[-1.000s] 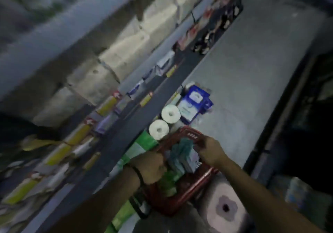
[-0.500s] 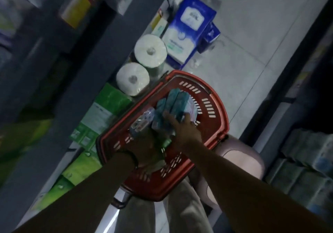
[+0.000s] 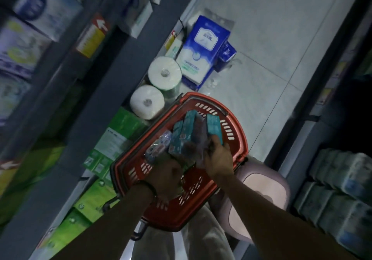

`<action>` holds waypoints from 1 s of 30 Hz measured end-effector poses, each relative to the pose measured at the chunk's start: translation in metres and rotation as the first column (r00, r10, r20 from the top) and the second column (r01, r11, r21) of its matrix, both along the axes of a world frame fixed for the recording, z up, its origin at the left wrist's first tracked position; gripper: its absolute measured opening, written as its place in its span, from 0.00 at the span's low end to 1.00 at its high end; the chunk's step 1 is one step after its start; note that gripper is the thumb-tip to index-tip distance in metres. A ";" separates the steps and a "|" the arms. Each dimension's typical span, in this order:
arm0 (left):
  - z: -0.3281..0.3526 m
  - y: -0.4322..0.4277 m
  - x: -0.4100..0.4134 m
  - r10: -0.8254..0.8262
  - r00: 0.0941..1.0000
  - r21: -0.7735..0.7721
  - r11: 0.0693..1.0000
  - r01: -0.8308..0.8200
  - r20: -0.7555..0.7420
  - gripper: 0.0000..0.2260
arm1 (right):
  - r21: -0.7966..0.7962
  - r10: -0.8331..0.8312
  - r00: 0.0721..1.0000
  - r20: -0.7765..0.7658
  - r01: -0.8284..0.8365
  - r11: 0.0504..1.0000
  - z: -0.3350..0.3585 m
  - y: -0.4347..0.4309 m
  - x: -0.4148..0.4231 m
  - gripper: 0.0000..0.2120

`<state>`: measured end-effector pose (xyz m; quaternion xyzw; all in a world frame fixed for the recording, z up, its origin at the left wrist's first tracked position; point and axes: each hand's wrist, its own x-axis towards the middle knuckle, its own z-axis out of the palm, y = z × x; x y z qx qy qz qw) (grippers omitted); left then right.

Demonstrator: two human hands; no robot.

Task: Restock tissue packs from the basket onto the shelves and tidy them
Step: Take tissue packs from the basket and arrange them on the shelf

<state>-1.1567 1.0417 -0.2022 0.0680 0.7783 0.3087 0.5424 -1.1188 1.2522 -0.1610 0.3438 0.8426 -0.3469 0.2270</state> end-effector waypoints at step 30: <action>0.634 -0.068 -0.077 0.746 0.619 0.606 0.380 -0.698 0.246 0.20 | -0.918 -0.543 0.818 -0.190 0.048 0.394 0.541 -0.079 -0.052 0.31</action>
